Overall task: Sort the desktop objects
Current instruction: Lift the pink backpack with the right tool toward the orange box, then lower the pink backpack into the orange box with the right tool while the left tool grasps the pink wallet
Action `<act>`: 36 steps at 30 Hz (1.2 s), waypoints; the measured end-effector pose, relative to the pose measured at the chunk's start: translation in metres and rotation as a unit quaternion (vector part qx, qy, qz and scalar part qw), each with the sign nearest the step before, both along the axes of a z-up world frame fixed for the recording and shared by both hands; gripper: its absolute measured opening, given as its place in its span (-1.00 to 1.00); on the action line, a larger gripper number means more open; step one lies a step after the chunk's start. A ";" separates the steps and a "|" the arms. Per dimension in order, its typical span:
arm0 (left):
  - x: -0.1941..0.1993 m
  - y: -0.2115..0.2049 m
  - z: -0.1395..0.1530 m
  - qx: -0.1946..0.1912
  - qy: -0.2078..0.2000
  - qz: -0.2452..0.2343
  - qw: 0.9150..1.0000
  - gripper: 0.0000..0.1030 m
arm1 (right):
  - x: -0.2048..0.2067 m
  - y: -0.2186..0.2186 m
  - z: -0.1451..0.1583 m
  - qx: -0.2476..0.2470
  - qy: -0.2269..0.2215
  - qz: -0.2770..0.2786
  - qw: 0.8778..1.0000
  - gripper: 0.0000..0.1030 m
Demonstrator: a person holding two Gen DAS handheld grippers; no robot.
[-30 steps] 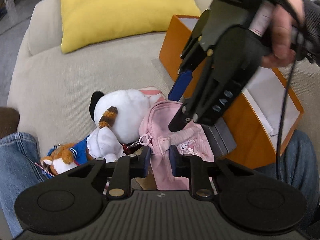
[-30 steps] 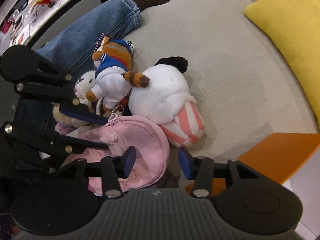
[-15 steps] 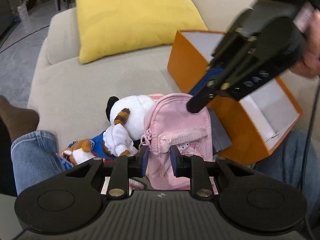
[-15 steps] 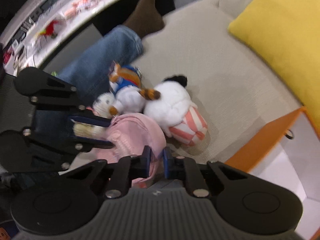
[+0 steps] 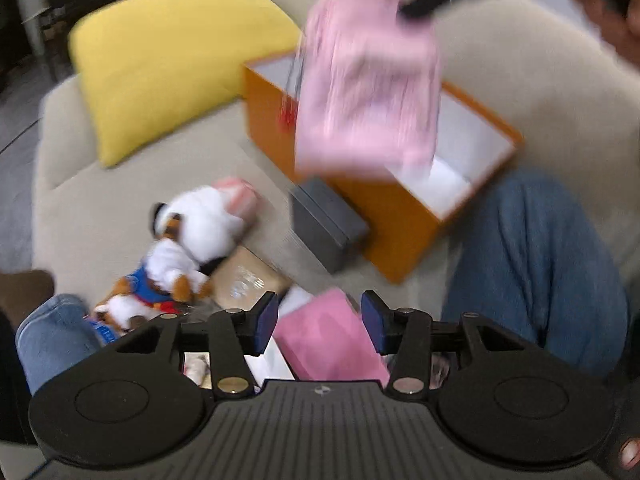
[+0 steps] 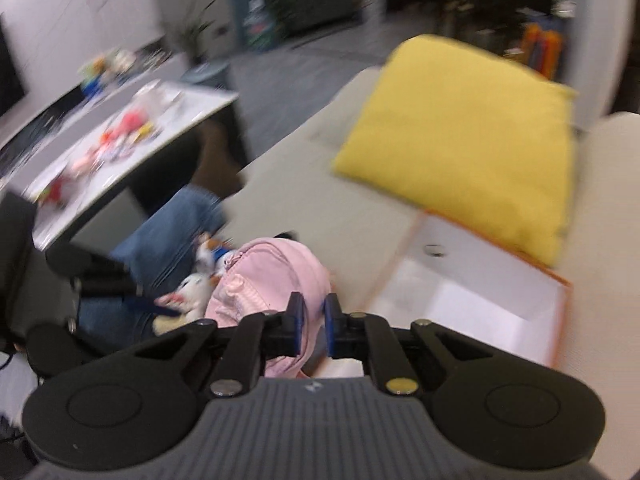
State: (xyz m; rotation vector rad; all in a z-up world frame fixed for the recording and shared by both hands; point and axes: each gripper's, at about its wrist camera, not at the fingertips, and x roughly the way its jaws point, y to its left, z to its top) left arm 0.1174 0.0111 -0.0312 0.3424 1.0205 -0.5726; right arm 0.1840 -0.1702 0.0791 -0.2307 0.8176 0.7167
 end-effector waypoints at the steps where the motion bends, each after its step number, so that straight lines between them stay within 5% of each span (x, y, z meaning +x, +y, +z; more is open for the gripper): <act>1: 0.002 -0.005 -0.006 0.014 0.005 -0.014 1.000 0.04 | -0.004 -0.012 0.003 0.002 -0.009 -0.022 1.000 -0.78; 7: 0.020 -0.022 -0.041 0.073 0.044 -0.120 0.989 0.16 | -0.013 -0.067 -0.009 -0.002 -0.007 -0.114 0.993 -0.78; 16: 0.036 -0.032 -0.078 0.160 0.094 -0.194 0.963 0.32 | 0.003 -0.092 -0.050 -0.039 0.030 -0.165 0.985 -0.78; 23: 0.047 -0.031 -0.090 0.141 0.141 -0.188 0.962 0.60 | 0.014 -0.089 -0.080 -0.101 0.024 -0.207 0.973 -0.78; 26: 0.047 -0.031 -0.087 0.140 0.143 -0.174 0.964 0.53 | 0.014 -0.085 -0.094 -0.131 0.017 -0.225 0.965 -0.78; 36: 0.022 -0.024 -0.047 0.134 0.090 -0.127 0.979 -0.30 | -0.003 -0.083 -0.104 -0.142 -0.003 -0.241 0.960 -0.75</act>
